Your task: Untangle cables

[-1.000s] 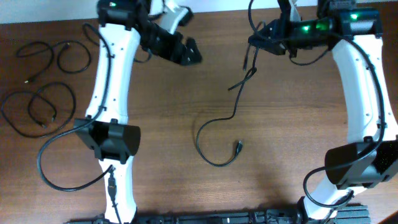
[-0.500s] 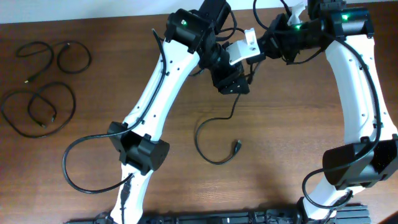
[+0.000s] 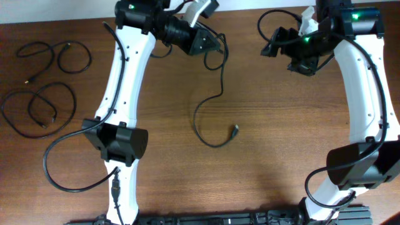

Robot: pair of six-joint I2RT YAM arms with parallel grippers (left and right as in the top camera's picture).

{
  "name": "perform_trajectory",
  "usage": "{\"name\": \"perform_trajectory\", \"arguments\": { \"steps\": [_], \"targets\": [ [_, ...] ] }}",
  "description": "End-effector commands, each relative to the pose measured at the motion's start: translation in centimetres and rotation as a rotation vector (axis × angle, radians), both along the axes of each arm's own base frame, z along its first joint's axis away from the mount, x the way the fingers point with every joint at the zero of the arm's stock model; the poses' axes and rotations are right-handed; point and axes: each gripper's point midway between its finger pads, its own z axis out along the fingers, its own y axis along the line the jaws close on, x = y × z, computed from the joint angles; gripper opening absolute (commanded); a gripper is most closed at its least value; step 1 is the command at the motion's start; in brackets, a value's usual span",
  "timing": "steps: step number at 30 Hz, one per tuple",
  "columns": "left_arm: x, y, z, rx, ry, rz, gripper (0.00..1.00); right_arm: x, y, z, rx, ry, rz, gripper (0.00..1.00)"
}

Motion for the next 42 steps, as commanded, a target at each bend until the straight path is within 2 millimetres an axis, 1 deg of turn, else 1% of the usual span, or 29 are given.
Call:
{"name": "perform_trajectory", "arguments": {
  "steps": [1,2,3,4,7,10,11,12,14,15,18,21,22,24,26,27,28,30,31,32,33,34,35,36,37,38,39,41,42],
  "targets": [
    [0.1,0.1,1.0,-0.049,0.132,0.086,0.0,-0.6,4.5,1.2,0.014,-0.172,0.361,0.86],
    [0.0,0.0,1.0,-0.049,0.159,0.102,0.0,-0.4,5.3,1.4,0.009,-0.203,0.397,0.85],
    [0.0,0.1,1.0,-0.055,0.27,0.174,0.0,-0.3,6.4,1.6,-0.004,-0.254,0.468,0.85],
    [0.0,0.1,1.0,-0.06,0.312,0.199,0.0,-0.4,7.1,1.7,-0.003,-0.275,0.507,0.85],
    [-1.3,-0.6,3.1,-0.182,0.385,0.12,0.0,-0.3,9.5,2.5,0.024,-0.356,0.602,0.84],
    [-2.0,-0.5,3.0,-0.176,0.436,0.121,0.0,-0.1,11.6,3.1,0.017,-0.429,0.671,0.76],
    [-2.1,-0.5,2.9,-0.174,0.448,0.121,0.0,0.0,11.9,3.2,0.017,-0.44,0.676,0.68],
    [-2.4,-0.5,3.1,-0.184,0.467,0.113,0.0,0.1,11.9,3.3,0.016,-0.445,0.676,0.64],
    [-2.8,-0.6,3.3,-0.192,0.485,0.105,0.0,0.1,12.0,3.3,0.017,-0.451,0.679,0.4],
    [-2.8,-0.6,3.3,-0.192,0.485,0.106,0.0,0.1,12.0,3.3,0.017,-0.447,0.678,0.23],
    [-2.8,-0.6,3.3,-0.191,0.487,0.106,0.0,0.1,12.0,3.3,0.019,-0.445,0.673,0.21],
    [-3.0,-0.5,3.2,-0.187,0.499,0.108,0.0,0.1,12.0,3.2,0.02,-0.442,0.673,0.07],
    [-2.9,-0.5,3.2,-0.186,0.498,0.108,0.0,0.1,12.0,3.2,0.02,-0.441,0.672,0.04],
    [-2.6,-0.2,2.5,-0.15,0.481,0.136,0.0,0.1,12.0,3.2,0.029,-0.425,0.648,0.04],
    [-1.2,1.0,0.2,-0.021,0.421,0.231,0.0,0.1,11.9,3.4,0.065,-0.368,0.551,0.04],
    [-0.1,2.3,-1.4,0.082,0.371,0.307,0.0,0.1,11.4,4.1,0.081,-0.356,0.499,0.04],
    [0.8,3.6,-2.7,0.173,0.34,0.386,0.0,-0.4,11.1,5.7,0.094,-0.386,0.488,0.04],
    [1.4,4.2,-2.9,0.191,0.326,0.419,0.0,-1.6,10.9,7.5,0.096,-0.423,0.49,0.04],
    [2.0,5.0,-2.9,0.184,0.322,0.441,0.0,-2.7,10.7,8.7,0.1,-0.433,0.479,0.04],
    [2.7,6.2,-3.2,0.201,0.331,0.495,0.0,-2.9,10.5,9.3,0.112,-0.424,0.447,0.04],
    [3.8,8.5,-4.3,0.297,0.295,0.595,0.0,-3.2,9.9,10.3,0.128,-0.429,0.394,0.04],
    [4.1,9.3,-4.9,0.337,0.297,0.642,0.0,-3.2,9.1,11.3,0.126,-0.455,0.371,0.04],
    [3.7,8.7,-4.8,0.313,0.322,0.615,0.0,-3.1,8.1,11.9,0.113,-0.484,0.352,0.04],
    [2.4,6.4,-3.5,0.198,0.346,0.471,0.0,-3.0,7.8,11.7,0.08,-0.512,0.401,0.07],
    [0.5,3.6,-0.8,0.018,0.324,0.249,0.0,-3.1,8.1,10.2,0.065,-0.485,0.451,0.23],
    [-1.1,1.7,1.4,-0.116,0.329,0.113,0.0,-2.8,8.4,8.8,0.071,-0.435,0.457,0.33],
    [-1.8,0.8,1.9,-0.143,0.341,0.08,0.0,-2.6,8.9,7.5,0.076,-0.393,0.469,0.35],
    [-3.1,-0.9,1.8,-0.134,0.347,0.037,0.0,-2.0,10.5,4.8,0.077,-0.321,0.505,0.46],
    [-3.1,-0.9,1.8,-0.133,0.353,0.04,0.0,-1.4,10.5,3.3,0.035,-0.291,0.502,0.48]
  ]
}}
